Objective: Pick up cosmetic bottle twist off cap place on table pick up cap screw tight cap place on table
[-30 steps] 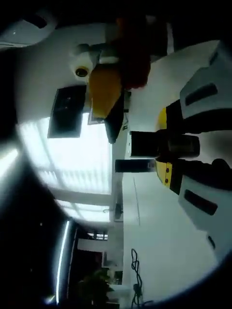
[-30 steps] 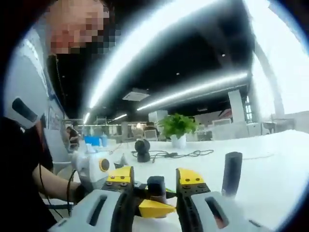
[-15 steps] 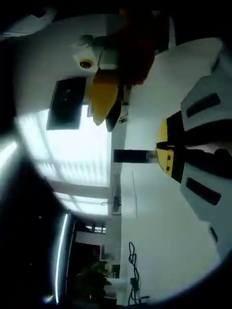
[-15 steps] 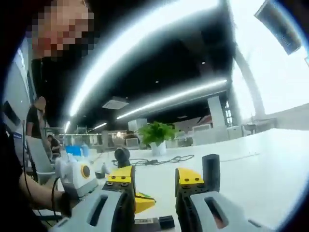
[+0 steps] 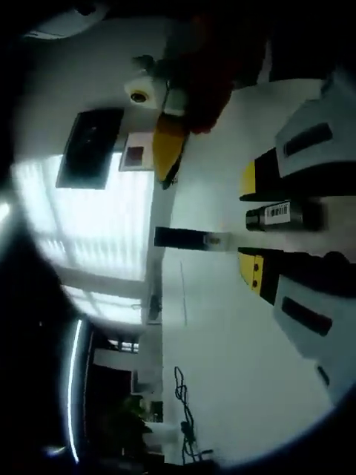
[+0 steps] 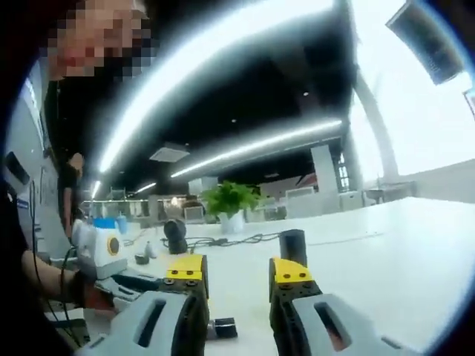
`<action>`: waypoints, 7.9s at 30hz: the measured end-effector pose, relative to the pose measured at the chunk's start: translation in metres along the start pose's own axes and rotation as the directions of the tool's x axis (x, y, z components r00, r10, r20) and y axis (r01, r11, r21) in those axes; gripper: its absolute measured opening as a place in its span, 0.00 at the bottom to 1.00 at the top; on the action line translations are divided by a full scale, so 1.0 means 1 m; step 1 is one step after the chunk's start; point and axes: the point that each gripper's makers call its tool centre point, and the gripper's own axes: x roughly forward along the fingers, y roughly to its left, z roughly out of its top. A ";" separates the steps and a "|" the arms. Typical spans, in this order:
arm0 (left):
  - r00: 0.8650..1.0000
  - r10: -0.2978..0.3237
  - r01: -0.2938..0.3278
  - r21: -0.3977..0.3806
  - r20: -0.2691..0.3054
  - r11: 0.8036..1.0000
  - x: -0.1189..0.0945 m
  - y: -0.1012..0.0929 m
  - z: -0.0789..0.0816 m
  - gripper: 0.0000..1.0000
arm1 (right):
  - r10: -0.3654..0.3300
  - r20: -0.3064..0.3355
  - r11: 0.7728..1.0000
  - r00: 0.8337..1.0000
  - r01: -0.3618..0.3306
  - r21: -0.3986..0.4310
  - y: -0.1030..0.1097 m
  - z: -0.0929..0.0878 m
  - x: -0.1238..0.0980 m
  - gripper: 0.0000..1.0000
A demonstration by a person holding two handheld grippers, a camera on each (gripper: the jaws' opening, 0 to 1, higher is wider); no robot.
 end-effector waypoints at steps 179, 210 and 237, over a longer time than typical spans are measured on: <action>0.948 -0.283 0.272 0.093 0.144 0.958 0.019 -0.029 0.014 0.07 | -0.063 -0.152 0.997 0.986 0.068 0.028 -0.002 -0.046 0.002 0.20; 0.964 -0.226 0.215 0.095 0.137 0.972 0.019 -0.014 0.012 0.08 | -0.153 -0.141 0.960 0.978 0.113 -0.256 0.054 -0.041 0.023 0.10; 0.942 -0.292 0.286 0.058 0.164 0.956 0.014 -0.024 0.018 0.07 | 0.535 -0.189 0.833 0.823 -0.551 -0.042 0.067 -0.037 0.021 0.09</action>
